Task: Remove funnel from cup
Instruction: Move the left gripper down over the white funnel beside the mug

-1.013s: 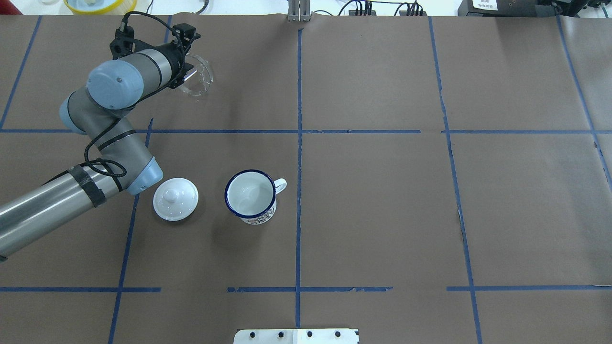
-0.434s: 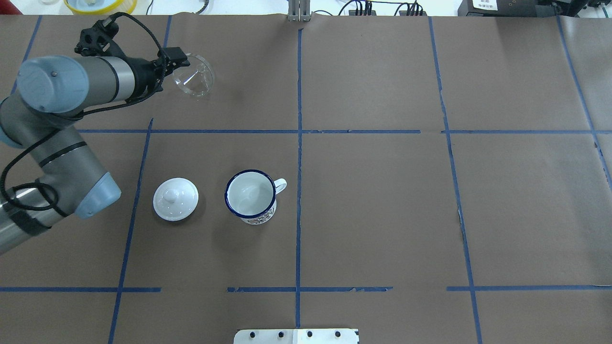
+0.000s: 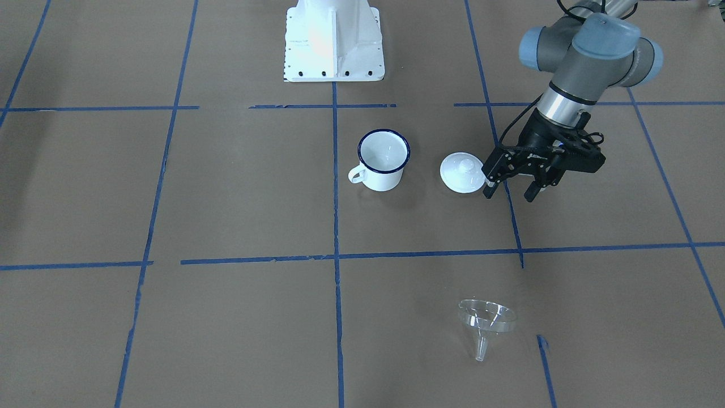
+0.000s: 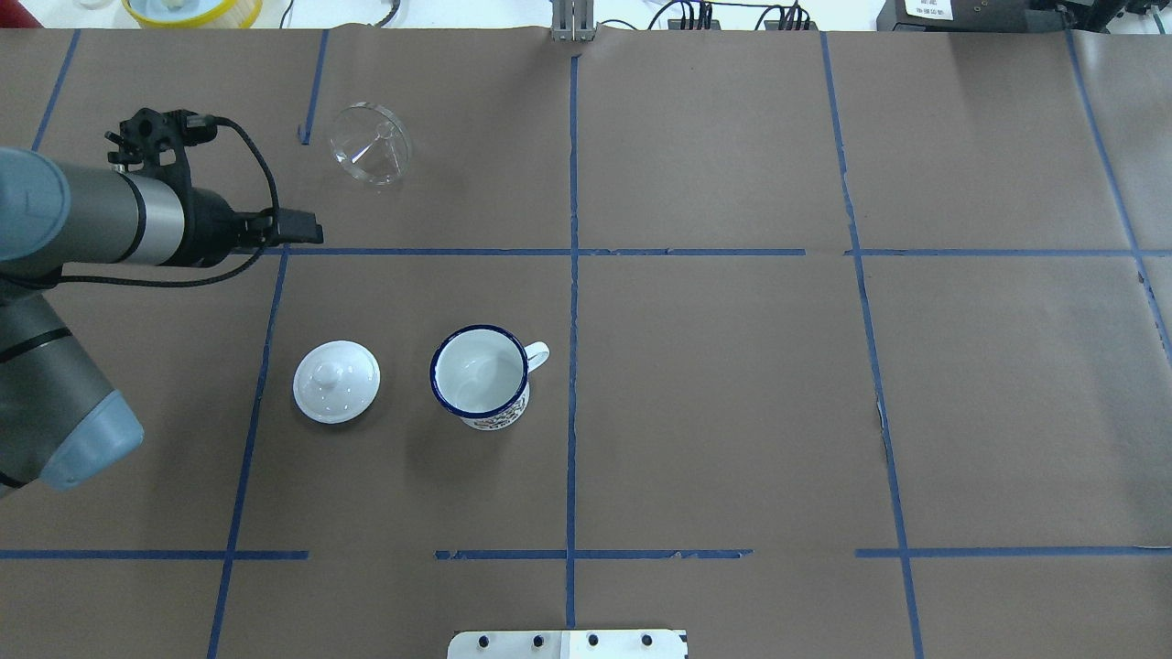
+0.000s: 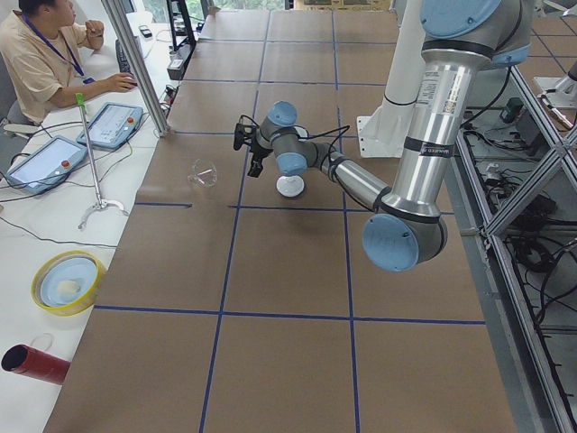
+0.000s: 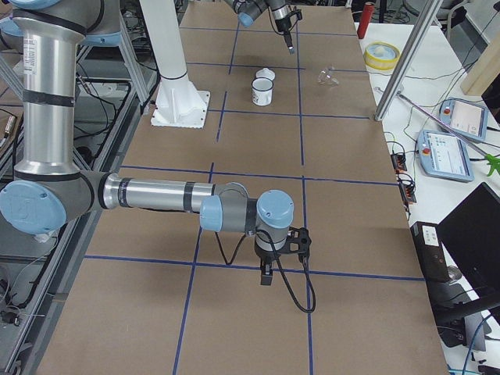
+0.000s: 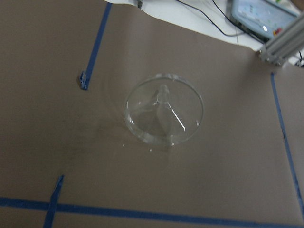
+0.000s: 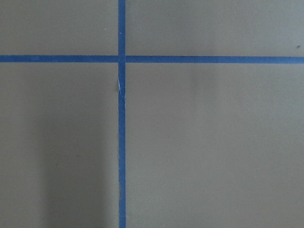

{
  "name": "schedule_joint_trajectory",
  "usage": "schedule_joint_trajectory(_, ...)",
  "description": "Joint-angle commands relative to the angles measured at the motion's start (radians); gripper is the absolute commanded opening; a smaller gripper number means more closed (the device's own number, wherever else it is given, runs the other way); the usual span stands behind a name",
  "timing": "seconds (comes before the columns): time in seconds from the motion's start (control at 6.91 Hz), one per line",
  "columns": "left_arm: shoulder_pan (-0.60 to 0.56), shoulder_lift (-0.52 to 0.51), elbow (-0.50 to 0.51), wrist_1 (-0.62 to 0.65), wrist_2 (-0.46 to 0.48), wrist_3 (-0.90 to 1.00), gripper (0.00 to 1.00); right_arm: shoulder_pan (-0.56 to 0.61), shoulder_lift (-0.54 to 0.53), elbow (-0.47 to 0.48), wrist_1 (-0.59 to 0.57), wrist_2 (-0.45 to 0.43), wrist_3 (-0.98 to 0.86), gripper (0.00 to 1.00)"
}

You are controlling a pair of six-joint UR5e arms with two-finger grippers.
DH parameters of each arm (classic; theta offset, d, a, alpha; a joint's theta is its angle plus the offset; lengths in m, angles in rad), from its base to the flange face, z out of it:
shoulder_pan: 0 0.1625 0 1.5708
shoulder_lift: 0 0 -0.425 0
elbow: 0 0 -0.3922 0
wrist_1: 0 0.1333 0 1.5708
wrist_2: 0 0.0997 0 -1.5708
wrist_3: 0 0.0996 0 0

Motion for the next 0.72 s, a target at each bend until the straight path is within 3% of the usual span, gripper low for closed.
schedule_joint_trajectory(0.0,0.131,0.019,-0.075,0.237,0.007,0.025,1.0,0.0,0.0,0.0,0.0,0.0,0.0,1.0)
schedule_joint_trajectory(0.43,0.211,-0.122,-0.041,0.423,0.018,-0.04,0.97,0.0,0.0,0.0,0.0,0.0,0.0,1.0)
schedule_joint_trajectory(0.58,0.211,-0.128,-0.04,0.429,0.018,-0.04,0.97,0.0,0.0,0.0,0.0,0.0,0.0,1.0)
